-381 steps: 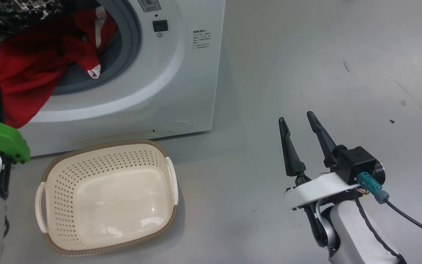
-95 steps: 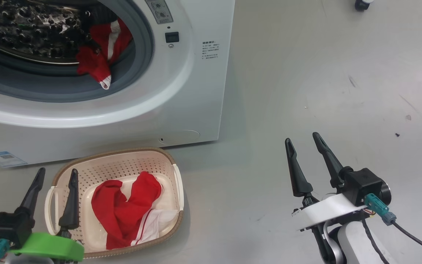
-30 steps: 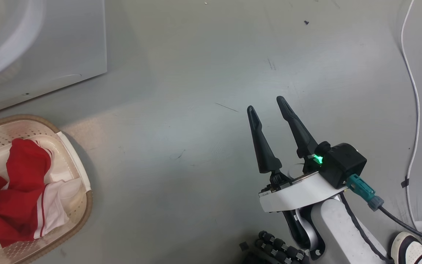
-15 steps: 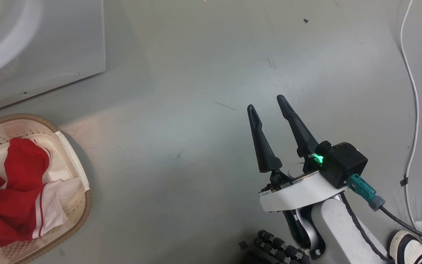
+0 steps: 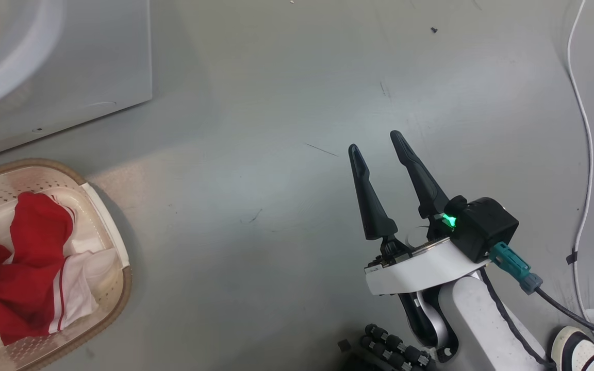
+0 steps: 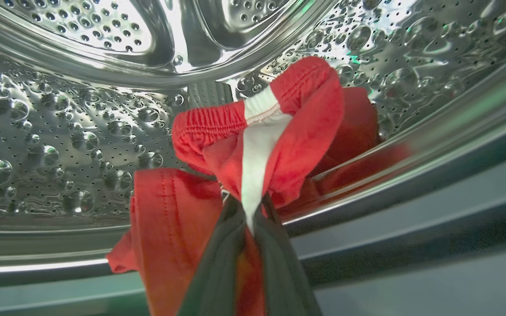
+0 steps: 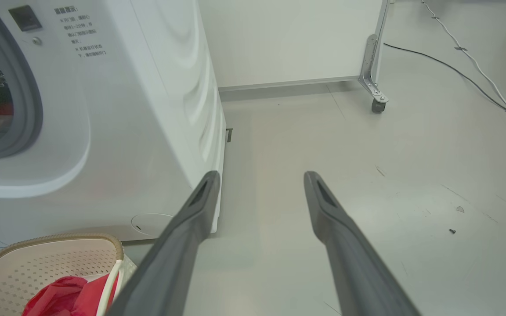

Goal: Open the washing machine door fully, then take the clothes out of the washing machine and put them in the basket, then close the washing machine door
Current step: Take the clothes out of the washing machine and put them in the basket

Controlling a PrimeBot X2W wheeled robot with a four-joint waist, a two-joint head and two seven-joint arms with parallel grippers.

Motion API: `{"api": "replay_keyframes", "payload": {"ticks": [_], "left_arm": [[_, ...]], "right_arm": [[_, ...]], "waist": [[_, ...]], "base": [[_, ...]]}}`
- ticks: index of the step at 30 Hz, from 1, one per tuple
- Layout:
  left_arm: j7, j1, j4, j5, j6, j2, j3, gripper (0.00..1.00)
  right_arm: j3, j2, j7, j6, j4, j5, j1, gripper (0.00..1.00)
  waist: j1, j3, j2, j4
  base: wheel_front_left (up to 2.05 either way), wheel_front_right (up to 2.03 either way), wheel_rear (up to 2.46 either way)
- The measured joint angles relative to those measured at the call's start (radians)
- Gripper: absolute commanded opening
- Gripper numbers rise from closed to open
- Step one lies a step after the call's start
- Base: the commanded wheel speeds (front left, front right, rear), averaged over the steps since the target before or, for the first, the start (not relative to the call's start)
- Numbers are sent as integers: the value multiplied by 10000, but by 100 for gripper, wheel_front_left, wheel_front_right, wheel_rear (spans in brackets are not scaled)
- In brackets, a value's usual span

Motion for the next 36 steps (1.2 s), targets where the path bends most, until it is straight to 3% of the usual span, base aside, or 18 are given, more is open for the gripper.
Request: {"api": "replay_keyframes", "payload": {"ticks": [6,14,36], "left_arm": [[-491,1,180,-2,-104,-27,-50,0],[-1381,165,491,-92,-259,-495,-259,0],[-4163,2568,1070,-169,-474,-1302,-930,0]], "right_arm": [[-86,0,0,-2,69,-40,-111,100],[-460,-2,0,-4,240,-445,-242,100],[-734,-31,0,10,1267,-688,-179,100]], "waist": [[0,-151,0,80],[0,-433,0,430],[0,-2217,0,1785]], "base": [[0,0,0],[0,0,0],[0,0,0]]}}
